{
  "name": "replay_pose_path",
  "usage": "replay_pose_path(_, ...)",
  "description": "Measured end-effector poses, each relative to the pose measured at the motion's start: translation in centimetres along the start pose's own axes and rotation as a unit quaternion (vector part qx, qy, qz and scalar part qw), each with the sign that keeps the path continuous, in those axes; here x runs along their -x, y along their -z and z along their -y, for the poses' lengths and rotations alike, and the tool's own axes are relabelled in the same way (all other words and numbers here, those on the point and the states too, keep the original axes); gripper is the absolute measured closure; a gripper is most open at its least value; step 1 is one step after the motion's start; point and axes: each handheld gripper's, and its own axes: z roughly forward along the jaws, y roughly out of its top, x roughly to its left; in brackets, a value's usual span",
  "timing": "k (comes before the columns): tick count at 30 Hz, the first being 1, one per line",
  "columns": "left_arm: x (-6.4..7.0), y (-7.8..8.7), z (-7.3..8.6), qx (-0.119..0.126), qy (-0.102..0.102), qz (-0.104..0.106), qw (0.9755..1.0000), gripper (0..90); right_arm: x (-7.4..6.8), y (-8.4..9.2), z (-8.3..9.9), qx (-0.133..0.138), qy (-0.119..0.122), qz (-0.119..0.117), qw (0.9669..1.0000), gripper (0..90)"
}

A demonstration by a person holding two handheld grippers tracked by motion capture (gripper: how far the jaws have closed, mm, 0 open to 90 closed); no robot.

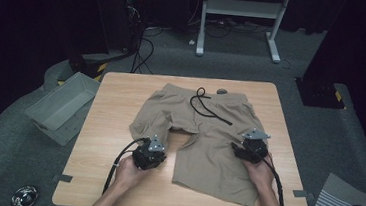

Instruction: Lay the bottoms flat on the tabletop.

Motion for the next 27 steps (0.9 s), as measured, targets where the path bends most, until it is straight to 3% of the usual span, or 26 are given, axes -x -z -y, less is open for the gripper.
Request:
replay_pose_path(2, -0.3, 0.5, -0.1, 0.033, 0.017, -0.009, 0.9993, 65.1, 0.8, -0.1, 0.0, -0.008, -0.027, -0.01, 0.9996, 32.7)
replay_pose_path(3, -0.6, 0.8, -0.2, 0.049, 0.027, -0.017, 0.9983, 60.4, 0.9, -0.1, 0.0, -0.008, -0.028, -0.005, 0.9996, 33.2)
replay_pose_path(6, -1.9, 1.4, -0.1, 0.087, 0.077, -0.037, 0.9925, 52.8, -0.1, 0.6, -0.1, -0.002, -0.02, 0.017, 0.9996, 39.5)
replay_pose_path(10, -3.9, 1.2, 0.3, 0.092, 0.146, -0.091, 0.9808, 47.7, -1.4, 2.3, -0.5, 0.04, -0.026, -0.02, 0.9987, 42.0)
replay_pose_path(11, -4.4, 1.0, 0.4, 0.086, 0.159, -0.103, 0.978, 47.1, -1.8, 2.5, -0.7, 0.04, -0.025, -0.035, 0.9983, 42.0)
replay_pose_path(13, -5.3, 0.0, 0.4, 0.066, 0.175, -0.116, 0.9755, 47.1, -2.8, 2.3, -0.7, 0.026, -0.009, -0.051, 0.9983, 41.9)
replay_pose_path(15, -5.8, -1.0, 0.2, 0.046, 0.173, -0.121, 0.9763, 50.7, -3.8, 1.7, -0.4, 0.014, 0.011, -0.055, 0.9983, 43.0)
replay_pose_path(17, -6.0, -1.9, -0.3, 0.027, 0.157, -0.131, 0.9785, 55.4, -4.5, 0.7, -0.1, -0.006, 0.033, -0.044, 0.9985, 43.4)
replay_pose_path(18, -6.2, -2.3, -0.6, 0.02, 0.151, -0.132, 0.9795, 58.3, -4.2, 0.5, 0.1, 0.007, 0.021, -0.055, 0.9982, 43.4)
replay_pose_path(19, -6.4, -2.6, -0.9, 0.018, 0.15, -0.13, 0.98, 61.7, -3.7, 0.3, 0.0, 0.004, 0.007, -0.059, 0.9982, 43.3)
replay_pose_path(24, -7.8, -3.1, -2.3, 0.008, 0.158, -0.126, 0.9793, 86.2, -1.7, -0.7, -0.7, 0.002, -0.012, -0.04, 0.9991, 42.5)
replay_pose_path(27, -6.9, -1.9, -2.3, 0.024, 0.138, -0.123, 0.9824, 87.6, -0.9, -1.0, -0.8, 0.002, -0.025, -0.028, 0.9993, 42.5)
